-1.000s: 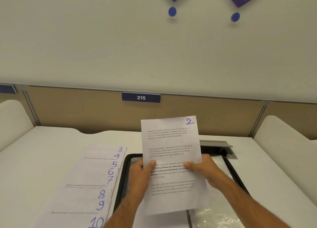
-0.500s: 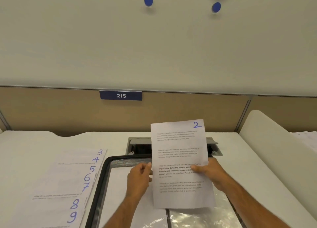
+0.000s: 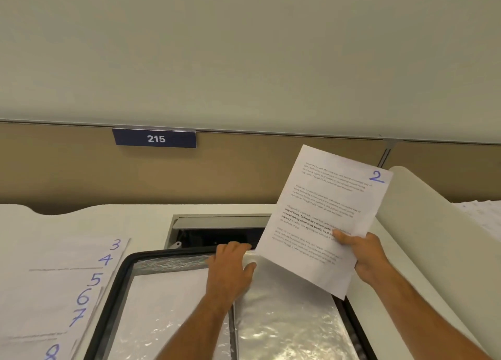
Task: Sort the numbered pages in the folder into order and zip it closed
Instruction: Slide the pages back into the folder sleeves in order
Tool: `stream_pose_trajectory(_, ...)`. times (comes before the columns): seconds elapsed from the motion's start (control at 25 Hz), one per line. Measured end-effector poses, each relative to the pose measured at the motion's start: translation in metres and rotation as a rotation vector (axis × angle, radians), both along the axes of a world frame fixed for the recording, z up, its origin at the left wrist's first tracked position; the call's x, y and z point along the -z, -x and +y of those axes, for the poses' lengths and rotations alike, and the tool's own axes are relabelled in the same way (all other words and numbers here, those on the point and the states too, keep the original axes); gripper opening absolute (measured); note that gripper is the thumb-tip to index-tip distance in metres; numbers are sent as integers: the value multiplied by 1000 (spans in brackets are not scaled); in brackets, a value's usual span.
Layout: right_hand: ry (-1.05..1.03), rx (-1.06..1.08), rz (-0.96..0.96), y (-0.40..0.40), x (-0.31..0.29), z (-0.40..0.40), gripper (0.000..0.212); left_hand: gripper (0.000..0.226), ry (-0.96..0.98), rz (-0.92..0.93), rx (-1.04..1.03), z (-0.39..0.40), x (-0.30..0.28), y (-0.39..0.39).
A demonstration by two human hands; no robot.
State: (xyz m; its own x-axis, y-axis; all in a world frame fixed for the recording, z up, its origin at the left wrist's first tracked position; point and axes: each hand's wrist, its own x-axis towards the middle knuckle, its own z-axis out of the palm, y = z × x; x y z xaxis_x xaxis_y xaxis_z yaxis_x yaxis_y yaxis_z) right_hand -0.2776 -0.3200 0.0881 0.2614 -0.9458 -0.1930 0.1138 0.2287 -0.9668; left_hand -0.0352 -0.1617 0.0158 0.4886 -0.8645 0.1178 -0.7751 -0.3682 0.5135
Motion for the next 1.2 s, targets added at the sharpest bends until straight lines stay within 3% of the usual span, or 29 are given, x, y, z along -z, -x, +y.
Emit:
stream_pose_trajectory(0.12, -9, 102, -14, -7, 4, -17, 32, 57, -125, -160, 19, -18, 9, -5)
stream_pose_trajectory(0.24, 1, 155, -25, -18, 4, -26, 27, 50, -179, -246, 31, -26, 20, -7)
stream_pose_trajectory(0.44, 12, 205, -60, -35, 6, -32, 30, 22, 82, -234, 27, -21, 44, -9)
stream_pose_trajectory(0.68, 18, 216, -132, -53, 5, -29, 32, 17, 359, -241, -2, -16, 50, -9)
stream_pose_trajectory(1.04, 103, 157, -254, -78, -1, -18, 57, 25, 404, -223, 46, -15, 50, -6)
stream_pose_trajectory(1.2, 136, 129, -259, -85, -2, -20, 42, 26, 391, -251, 70, -17, 49, -3)
